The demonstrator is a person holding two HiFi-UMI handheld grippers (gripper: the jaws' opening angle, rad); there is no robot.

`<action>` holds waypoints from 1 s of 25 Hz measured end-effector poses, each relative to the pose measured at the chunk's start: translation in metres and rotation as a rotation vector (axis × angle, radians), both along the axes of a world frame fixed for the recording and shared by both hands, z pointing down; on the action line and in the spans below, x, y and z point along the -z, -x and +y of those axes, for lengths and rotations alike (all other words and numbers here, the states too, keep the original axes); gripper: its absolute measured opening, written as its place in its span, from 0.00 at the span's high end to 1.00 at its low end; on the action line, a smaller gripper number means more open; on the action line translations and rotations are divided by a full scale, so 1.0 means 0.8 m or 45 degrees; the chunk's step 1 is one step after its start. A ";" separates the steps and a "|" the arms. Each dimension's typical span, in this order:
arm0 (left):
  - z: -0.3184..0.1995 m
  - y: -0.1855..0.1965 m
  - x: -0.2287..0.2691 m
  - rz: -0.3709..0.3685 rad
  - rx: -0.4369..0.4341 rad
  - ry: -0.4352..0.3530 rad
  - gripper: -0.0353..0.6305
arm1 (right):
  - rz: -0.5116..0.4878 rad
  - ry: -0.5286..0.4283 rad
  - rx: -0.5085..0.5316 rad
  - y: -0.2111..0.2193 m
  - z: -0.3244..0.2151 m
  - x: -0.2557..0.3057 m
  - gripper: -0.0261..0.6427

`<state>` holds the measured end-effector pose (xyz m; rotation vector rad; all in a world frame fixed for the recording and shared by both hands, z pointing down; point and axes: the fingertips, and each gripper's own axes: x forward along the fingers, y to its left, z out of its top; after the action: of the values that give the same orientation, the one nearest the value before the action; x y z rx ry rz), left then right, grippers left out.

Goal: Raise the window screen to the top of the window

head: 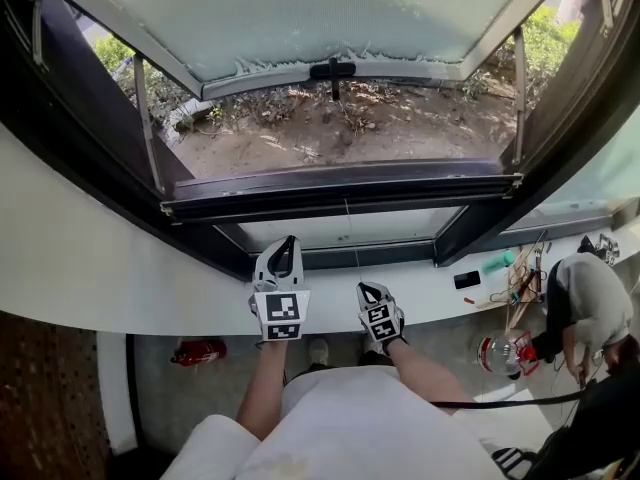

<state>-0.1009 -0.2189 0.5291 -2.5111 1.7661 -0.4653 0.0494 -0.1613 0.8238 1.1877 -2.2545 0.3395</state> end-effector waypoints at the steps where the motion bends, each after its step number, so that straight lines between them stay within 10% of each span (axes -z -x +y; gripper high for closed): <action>1: 0.001 -0.002 0.000 0.000 -0.005 0.001 0.94 | -0.006 -0.004 -0.001 0.001 -0.001 0.002 0.96; 25: 0.012 -0.024 -0.002 0.038 -0.049 0.020 0.94 | -0.079 -0.090 -0.024 0.013 -0.009 0.045 0.96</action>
<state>-0.0820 -0.2096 0.5307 -2.5711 1.7270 -0.4441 0.0391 -0.1687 0.7878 1.2513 -2.3269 0.3103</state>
